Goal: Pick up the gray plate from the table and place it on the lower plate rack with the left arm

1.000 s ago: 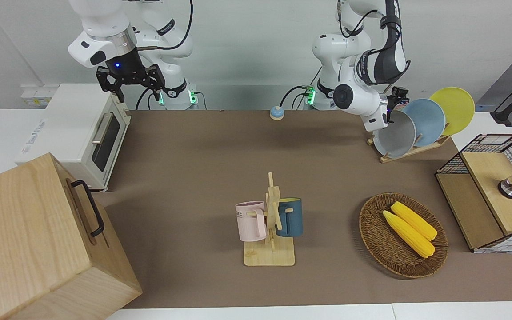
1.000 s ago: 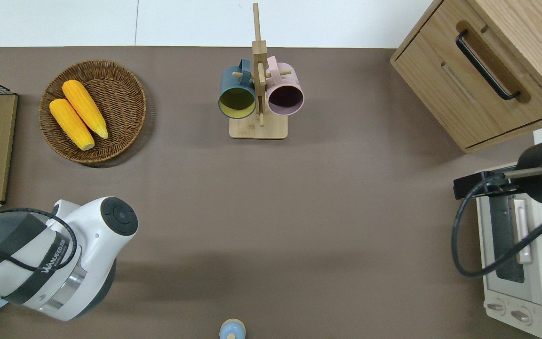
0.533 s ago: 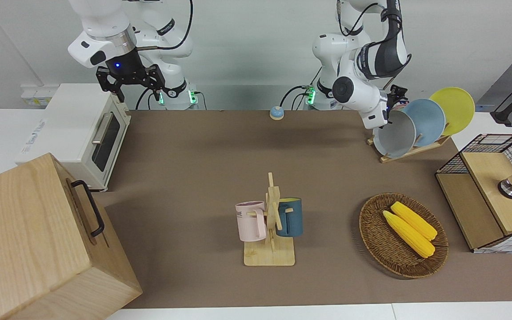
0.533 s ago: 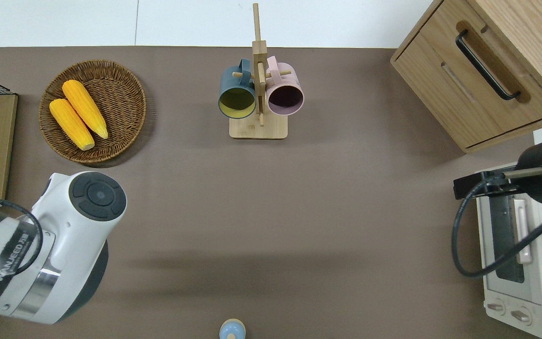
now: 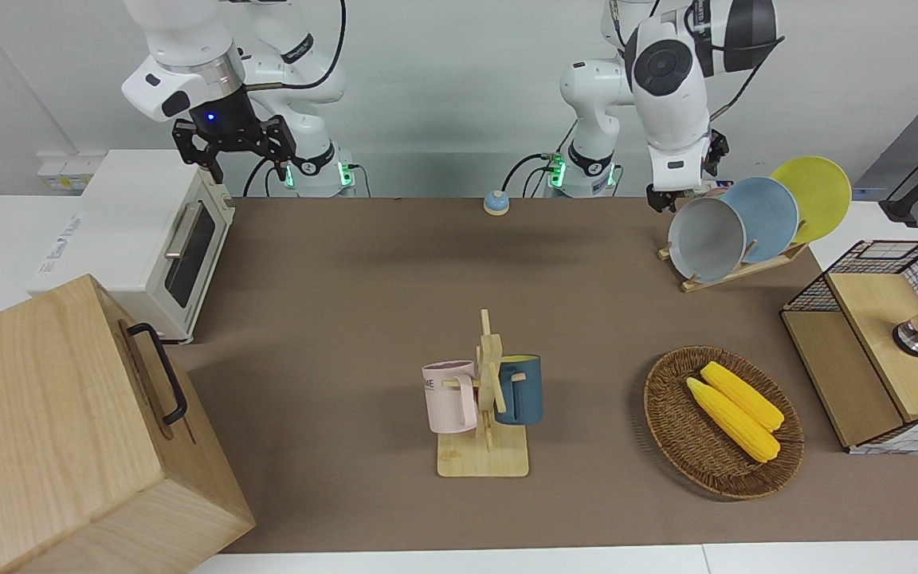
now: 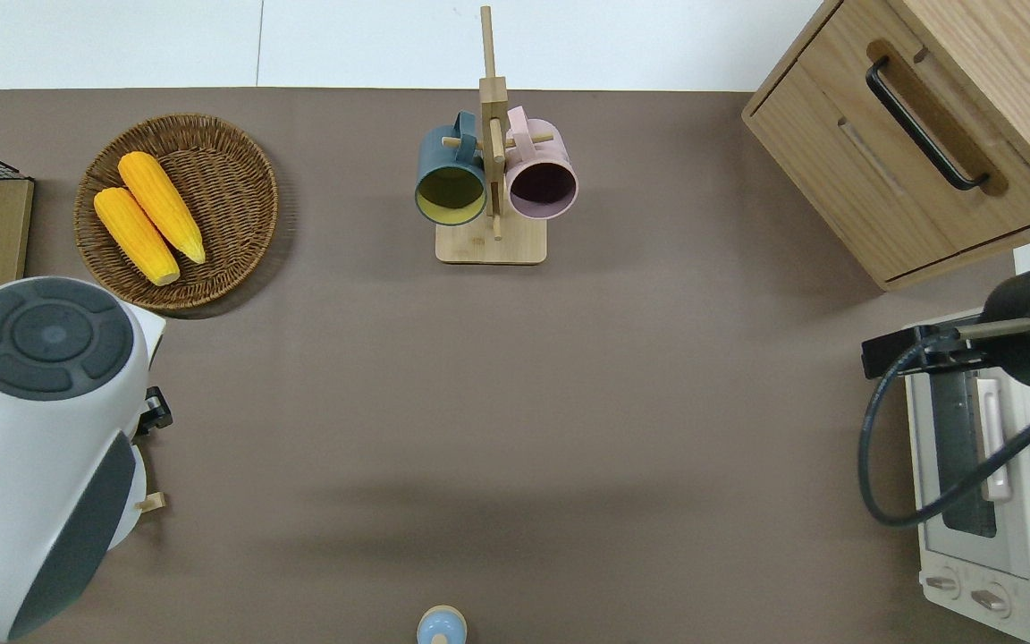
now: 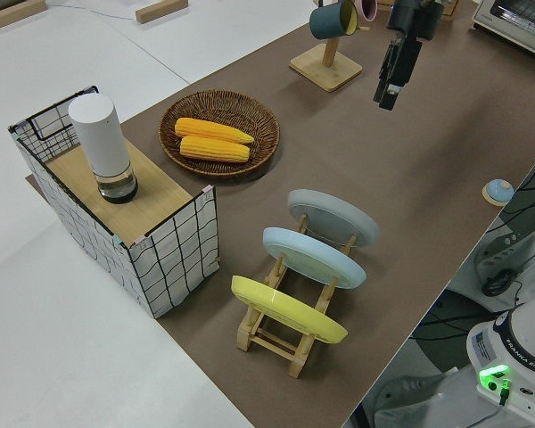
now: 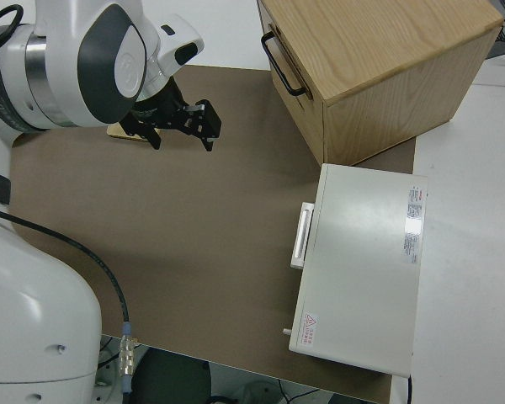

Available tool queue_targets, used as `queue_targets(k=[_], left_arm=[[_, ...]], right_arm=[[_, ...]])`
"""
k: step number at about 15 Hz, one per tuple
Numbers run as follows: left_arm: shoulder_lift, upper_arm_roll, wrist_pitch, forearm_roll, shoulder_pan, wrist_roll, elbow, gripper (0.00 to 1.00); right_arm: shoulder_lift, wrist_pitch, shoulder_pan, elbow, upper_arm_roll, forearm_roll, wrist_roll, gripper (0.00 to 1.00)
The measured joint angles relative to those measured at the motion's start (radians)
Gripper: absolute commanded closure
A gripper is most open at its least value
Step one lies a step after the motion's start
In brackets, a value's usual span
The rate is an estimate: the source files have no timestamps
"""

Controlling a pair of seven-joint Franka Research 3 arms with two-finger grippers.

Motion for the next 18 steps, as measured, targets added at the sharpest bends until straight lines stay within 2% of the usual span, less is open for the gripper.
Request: queue_targets(k=[4, 9, 12, 18], left_arm=[[0.000, 0.027, 0.000, -0.160, 0.001, 0.140, 0.060, 0.00], [0.000, 0.071, 0.061, -0.306, 0.001, 0.410, 0.084, 0.00], [0.000, 0.081, 0.086, -0.345, 0.002, 0.585, 0.085, 0.00], [0.000, 0.093, 0.096, -0.407, 0.002, 0.811, 0.087, 0.00]], right_arm=[[0.000, 0.000, 0.000, 0.000, 0.000, 0.000, 0.000, 0.011], [0.000, 0.000, 0.000, 0.000, 0.000, 0.000, 0.000, 0.011], [0.000, 0.000, 0.000, 0.000, 0.000, 0.000, 0.000, 0.011], [0.000, 0.000, 0.000, 0.000, 0.000, 0.000, 0.000, 0.011]])
